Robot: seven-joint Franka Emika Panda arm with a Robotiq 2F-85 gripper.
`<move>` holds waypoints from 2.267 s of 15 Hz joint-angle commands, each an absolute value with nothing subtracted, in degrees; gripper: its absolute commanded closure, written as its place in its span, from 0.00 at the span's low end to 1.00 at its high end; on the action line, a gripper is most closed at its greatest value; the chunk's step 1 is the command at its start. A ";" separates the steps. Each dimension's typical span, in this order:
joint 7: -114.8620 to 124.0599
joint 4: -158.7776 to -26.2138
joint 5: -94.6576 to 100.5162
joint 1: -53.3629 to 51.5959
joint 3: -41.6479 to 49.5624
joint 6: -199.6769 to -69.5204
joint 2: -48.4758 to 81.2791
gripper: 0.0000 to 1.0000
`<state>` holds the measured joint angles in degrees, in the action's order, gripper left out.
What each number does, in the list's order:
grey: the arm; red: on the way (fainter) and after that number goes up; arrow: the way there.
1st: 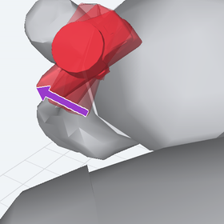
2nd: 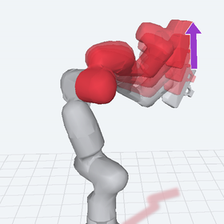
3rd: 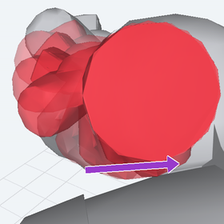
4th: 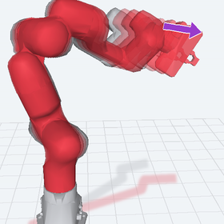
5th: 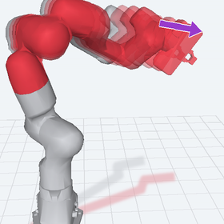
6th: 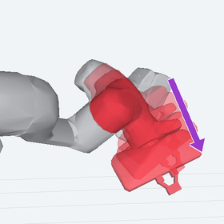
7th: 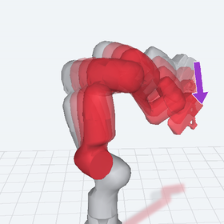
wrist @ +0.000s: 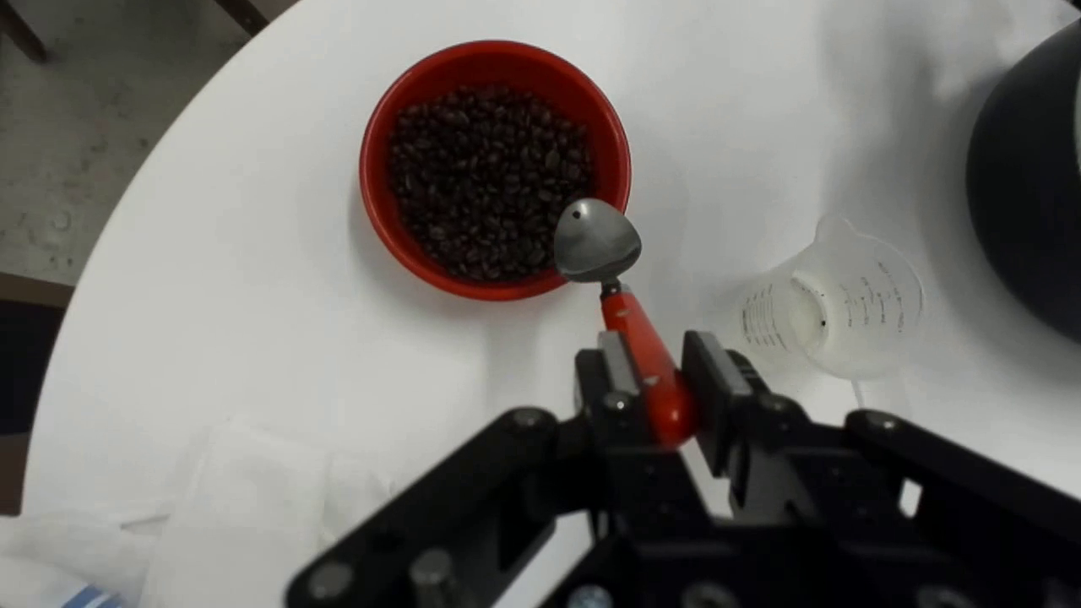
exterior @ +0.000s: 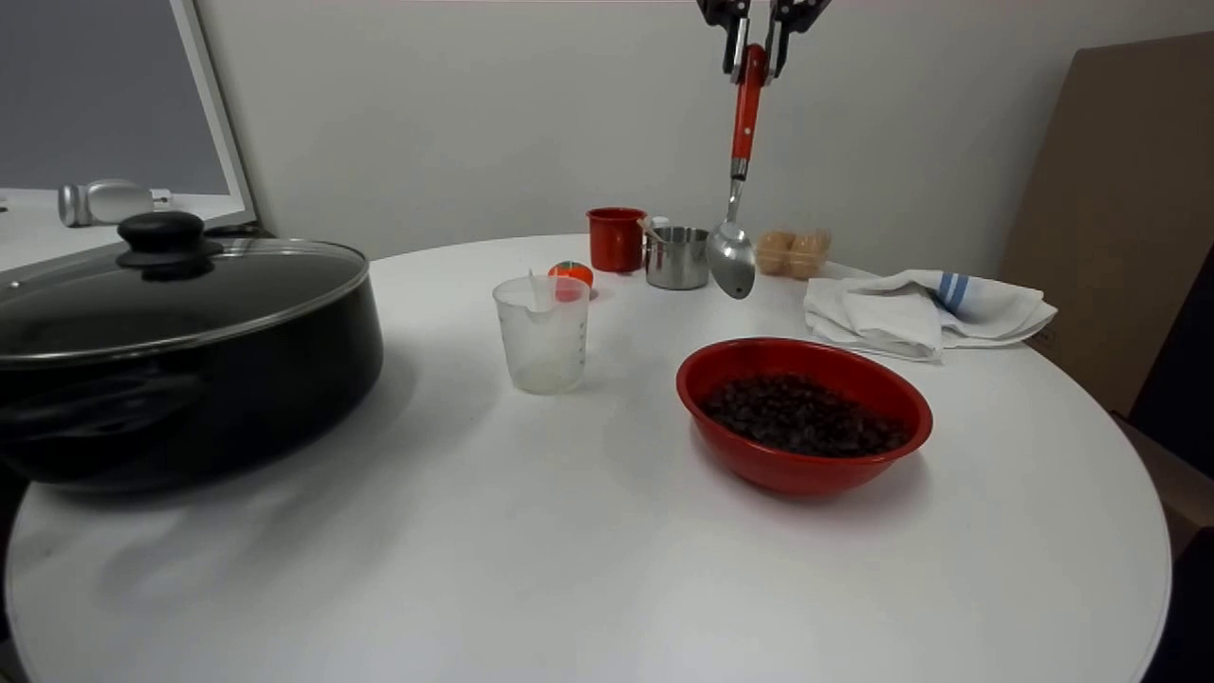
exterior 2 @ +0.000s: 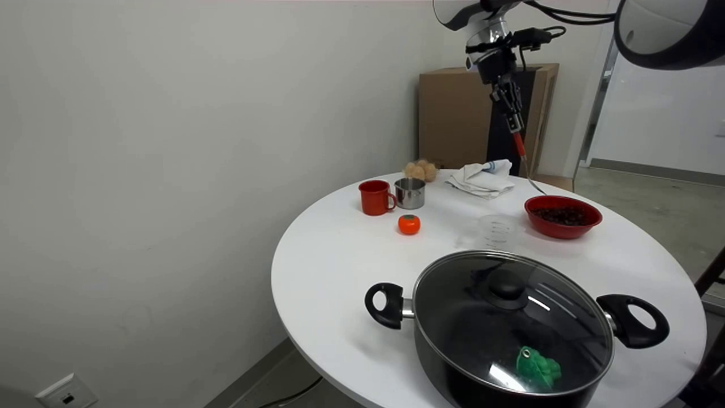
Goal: Use the orange spoon in the colourless cup to scoop and return some of the contents of the orange bowl
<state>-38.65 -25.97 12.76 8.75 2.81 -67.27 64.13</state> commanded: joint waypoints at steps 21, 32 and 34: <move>-39.57 -24.59 14.07 10.59 7.01 -71.62 71.64 0.95; -39.96 -24.71 17.18 9.73 8.63 -73.26 75.28 0.95; -40.20 -24.84 17.70 9.15 8.67 -73.37 75.71 0.95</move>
<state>-38.74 -26.24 16.48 10.17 7.68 -72.82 74.28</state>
